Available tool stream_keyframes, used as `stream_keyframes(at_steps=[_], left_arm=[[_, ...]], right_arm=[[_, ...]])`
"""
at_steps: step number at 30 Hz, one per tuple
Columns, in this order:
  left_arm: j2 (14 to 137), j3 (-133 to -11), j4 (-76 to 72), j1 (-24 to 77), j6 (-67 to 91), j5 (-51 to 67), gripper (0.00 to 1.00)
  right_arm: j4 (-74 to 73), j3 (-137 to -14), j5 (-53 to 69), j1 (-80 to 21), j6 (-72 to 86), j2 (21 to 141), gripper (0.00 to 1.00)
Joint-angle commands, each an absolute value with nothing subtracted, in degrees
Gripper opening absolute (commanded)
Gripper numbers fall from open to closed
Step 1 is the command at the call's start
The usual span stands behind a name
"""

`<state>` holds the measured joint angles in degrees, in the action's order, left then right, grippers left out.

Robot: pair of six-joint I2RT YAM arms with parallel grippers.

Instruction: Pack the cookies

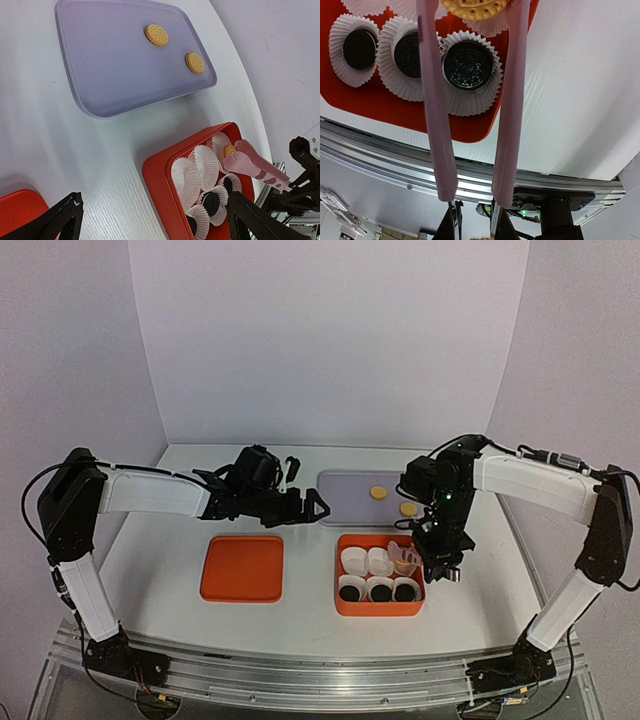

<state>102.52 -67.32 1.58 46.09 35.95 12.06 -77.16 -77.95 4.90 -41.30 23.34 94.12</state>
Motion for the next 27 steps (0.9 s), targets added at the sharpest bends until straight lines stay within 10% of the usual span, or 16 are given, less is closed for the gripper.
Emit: stream_keyframes(at_steps=[1,27], left_arm=[[101.8,-66.7,-1.6,46.1,35.6,12.9,1.0],[100.2,-64.8,-2.1,46.1,36.0,12.8,0.99]], right_arm=[[-86.3,-78.7,3.3,-41.7,25.7,94.5,0.0],[-83.5,-77.3,0.4,-42.0,28.7,97.2,0.0]])
